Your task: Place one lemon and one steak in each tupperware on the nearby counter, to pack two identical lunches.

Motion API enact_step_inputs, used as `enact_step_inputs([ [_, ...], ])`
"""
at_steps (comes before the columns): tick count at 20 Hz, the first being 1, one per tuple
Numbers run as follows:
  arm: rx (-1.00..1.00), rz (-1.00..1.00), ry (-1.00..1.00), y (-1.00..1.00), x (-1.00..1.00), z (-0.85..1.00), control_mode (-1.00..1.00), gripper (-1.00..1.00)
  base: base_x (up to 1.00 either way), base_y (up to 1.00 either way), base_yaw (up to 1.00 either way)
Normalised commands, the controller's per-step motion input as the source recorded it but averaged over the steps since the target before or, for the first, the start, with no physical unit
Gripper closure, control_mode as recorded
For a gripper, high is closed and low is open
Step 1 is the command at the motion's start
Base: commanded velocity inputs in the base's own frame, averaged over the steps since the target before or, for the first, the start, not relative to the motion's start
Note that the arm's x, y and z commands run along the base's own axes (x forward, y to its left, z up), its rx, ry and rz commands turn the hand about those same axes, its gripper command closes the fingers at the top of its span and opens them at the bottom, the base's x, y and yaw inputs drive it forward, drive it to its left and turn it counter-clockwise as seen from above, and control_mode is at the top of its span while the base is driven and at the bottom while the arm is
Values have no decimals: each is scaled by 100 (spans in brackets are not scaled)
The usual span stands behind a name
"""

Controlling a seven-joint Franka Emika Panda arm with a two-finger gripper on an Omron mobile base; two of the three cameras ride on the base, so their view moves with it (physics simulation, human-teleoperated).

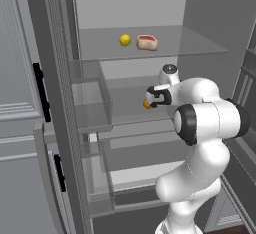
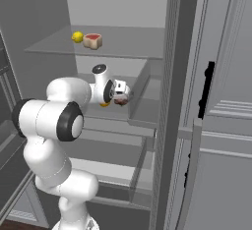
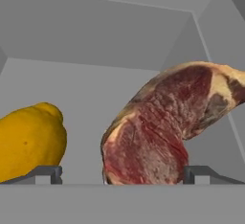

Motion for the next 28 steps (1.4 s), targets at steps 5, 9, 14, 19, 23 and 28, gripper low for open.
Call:
enact_step_inputs([
  [5,0,0,1,0,0,-7,-100,100,0,0,0],
  [9,0,0,2,0,0,-2,-100,100,0,0,0],
  [14,0,0,1,0,-26,-4,-100,100,0,0,0],
  [19,0,0,-11,0,-100,0,-100,100,0,0,0],
  [23,0,0,-6,0,-92,2,-100,100,0,0,0],
  [28,0,0,0,3,-93,48,-100,100,0,0,0],
])
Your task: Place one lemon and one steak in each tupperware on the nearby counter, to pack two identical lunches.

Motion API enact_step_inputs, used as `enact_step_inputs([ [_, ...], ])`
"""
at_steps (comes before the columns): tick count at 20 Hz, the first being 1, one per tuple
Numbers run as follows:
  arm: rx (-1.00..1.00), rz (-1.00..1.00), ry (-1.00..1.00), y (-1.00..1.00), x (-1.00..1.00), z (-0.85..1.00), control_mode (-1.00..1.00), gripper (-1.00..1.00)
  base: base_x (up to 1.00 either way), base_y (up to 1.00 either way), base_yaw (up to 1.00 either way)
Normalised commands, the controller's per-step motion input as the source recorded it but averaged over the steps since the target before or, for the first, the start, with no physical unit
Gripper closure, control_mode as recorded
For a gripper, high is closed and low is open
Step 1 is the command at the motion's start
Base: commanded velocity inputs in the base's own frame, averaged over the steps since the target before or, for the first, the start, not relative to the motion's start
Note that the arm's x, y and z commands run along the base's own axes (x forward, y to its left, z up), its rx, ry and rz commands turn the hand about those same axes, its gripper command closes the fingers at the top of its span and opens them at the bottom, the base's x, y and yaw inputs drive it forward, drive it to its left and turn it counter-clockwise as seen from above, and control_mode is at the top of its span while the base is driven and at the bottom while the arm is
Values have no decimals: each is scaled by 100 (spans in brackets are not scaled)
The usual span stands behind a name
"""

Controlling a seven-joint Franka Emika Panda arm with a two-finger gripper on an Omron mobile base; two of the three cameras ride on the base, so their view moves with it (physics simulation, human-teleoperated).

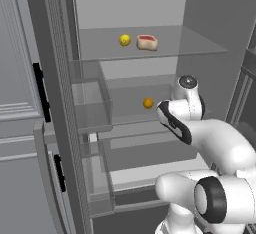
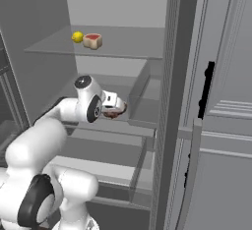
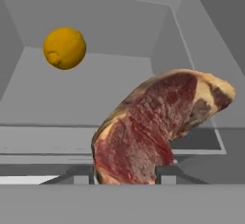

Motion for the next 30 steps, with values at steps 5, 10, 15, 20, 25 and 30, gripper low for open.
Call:
enact_step_inputs([
  [5,0,1,9,15,-91,99,-100,100,0,0,0],
  [10,0,4,24,11,-100,100,-100,100,0,0,0],
  [15,0,9,15,25,-100,50,-100,100,0,0,0],
  [20,0,2,-1,6,-81,0,-100,100,0,0,0],
  [25,0,0,-1,0,-10,0,-100,100,0,0,0],
  [30,0,0,0,0,0,0,100,100,-89,2,3],
])
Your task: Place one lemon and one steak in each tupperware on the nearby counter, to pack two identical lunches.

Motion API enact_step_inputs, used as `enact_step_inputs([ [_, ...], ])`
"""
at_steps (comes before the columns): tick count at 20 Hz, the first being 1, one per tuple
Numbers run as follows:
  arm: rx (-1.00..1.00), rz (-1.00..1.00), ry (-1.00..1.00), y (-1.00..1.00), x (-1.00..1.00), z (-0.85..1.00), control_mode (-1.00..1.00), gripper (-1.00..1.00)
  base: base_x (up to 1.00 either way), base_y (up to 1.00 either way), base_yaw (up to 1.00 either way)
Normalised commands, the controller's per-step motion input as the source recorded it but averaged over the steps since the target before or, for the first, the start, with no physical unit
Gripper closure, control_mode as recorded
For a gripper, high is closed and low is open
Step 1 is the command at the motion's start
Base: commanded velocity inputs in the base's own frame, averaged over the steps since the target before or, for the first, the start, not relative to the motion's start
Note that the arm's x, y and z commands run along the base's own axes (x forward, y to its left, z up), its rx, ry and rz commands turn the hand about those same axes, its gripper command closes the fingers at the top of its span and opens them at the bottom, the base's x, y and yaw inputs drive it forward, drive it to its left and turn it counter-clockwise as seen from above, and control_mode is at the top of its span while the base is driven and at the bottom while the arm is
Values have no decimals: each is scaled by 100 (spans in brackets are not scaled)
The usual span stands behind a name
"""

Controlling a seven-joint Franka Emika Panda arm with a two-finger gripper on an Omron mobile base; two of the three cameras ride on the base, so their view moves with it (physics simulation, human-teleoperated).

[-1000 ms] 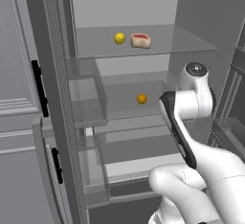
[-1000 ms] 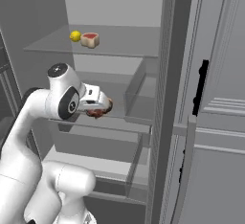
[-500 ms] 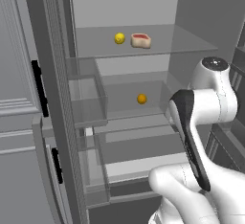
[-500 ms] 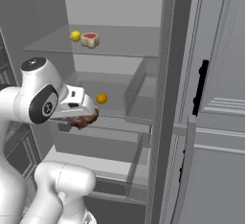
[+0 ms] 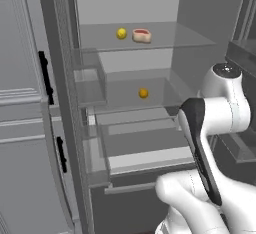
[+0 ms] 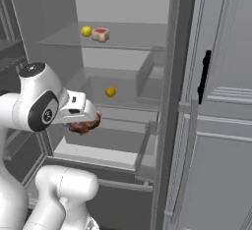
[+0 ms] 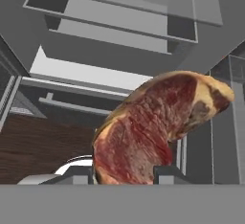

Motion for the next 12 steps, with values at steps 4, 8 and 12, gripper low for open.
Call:
enact_step_inputs([
  [4,0,0,0,0,0,0,100,100,-100,11,4],
  [8,0,0,0,0,0,0,100,100,-100,11,6],
  [12,0,0,0,0,0,0,100,100,-100,33,28],
])
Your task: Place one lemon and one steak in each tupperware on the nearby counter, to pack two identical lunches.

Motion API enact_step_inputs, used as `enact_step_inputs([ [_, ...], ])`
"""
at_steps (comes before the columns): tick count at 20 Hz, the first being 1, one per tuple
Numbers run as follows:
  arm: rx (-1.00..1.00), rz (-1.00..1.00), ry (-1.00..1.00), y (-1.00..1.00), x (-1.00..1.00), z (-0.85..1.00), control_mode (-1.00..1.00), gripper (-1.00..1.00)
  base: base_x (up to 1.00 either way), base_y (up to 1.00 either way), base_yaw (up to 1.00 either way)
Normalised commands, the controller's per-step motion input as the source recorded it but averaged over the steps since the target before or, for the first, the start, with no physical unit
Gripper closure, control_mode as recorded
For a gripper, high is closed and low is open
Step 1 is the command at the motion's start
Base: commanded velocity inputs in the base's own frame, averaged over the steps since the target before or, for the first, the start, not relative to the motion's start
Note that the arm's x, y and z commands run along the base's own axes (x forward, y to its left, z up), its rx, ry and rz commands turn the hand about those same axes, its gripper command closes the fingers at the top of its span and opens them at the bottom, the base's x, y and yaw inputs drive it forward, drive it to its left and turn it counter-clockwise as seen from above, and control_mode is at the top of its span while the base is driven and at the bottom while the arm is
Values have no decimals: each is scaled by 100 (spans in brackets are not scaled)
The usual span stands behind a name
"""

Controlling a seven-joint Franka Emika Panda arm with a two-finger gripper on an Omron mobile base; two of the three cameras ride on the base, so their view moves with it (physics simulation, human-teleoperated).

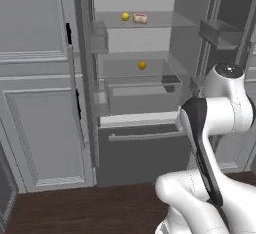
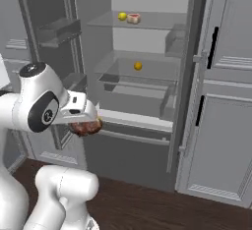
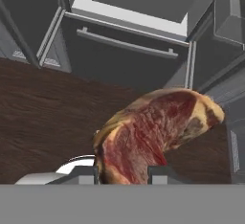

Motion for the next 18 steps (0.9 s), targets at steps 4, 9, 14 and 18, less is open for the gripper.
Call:
enact_step_inputs([
  [4,0,0,0,0,0,0,100,100,-63,49,76],
  [9,0,0,0,0,0,0,100,100,-39,62,78],
  [14,0,0,0,0,0,0,100,100,15,55,71],
  [18,0,0,0,0,0,0,100,100,99,4,46],
])
